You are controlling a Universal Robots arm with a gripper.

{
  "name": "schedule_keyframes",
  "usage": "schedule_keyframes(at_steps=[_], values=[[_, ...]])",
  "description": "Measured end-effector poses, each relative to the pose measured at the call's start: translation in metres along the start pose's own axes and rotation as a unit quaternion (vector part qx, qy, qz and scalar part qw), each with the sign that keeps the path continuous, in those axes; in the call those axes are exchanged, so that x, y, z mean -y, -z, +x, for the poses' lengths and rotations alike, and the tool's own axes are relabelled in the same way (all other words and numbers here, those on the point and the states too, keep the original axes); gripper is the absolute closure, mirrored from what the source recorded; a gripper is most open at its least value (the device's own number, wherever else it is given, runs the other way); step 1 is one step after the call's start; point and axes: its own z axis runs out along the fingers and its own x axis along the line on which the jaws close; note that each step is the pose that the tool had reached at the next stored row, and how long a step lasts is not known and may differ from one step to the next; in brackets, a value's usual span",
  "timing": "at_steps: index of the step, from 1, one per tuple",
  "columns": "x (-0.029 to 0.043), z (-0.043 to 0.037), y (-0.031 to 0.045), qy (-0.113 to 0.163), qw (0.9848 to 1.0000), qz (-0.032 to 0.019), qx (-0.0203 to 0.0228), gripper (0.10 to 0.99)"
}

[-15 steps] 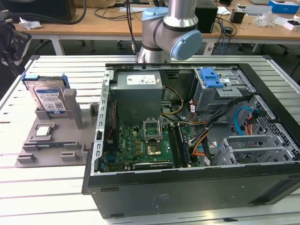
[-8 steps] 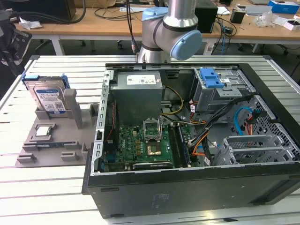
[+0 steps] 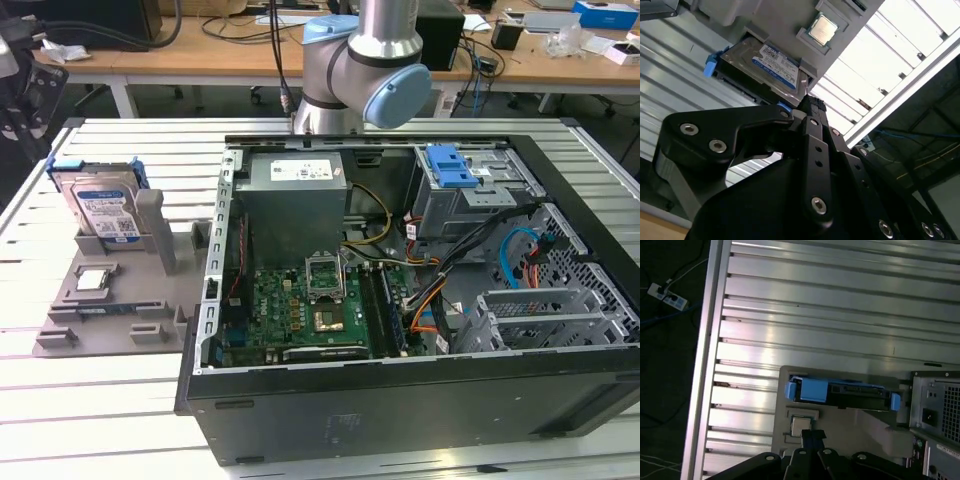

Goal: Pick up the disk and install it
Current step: 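Pick up the disk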

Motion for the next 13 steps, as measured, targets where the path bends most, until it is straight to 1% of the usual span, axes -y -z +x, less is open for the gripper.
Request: schedule_keyframes(at_steps=[2, 3, 4, 6, 9, 10, 11, 13], values=[[0.0, 0.0, 0.0, 0.012, 0.9999, -0.0003, -0.0005, 0.98], [0.0, 0.0, 0.0, 0.037, 0.9993, -0.0009, -0.0015, 0.98], [0.0, 0.0, 0.0, 0.05, 0.9987, -0.0012, -0.002, 0.98], [0.0, 0.0, 0.0, 0.062, 0.9981, -0.0015, -0.0024, 0.98], [0.0, 0.0, 0.0, 0.084, 0.9965, -0.002, -0.0033, 0.98], [0.0, 0.0, 0.0, 0.095, 0.9954, -0.0023, -0.0037, 0.98], [0.0, 0.0, 0.0, 0.109, 0.994, -0.0026, -0.0043, 0.98], [0.0, 0.0, 0.0, 0.124, 0.9923, -0.003, -0.0048, 0.98]])
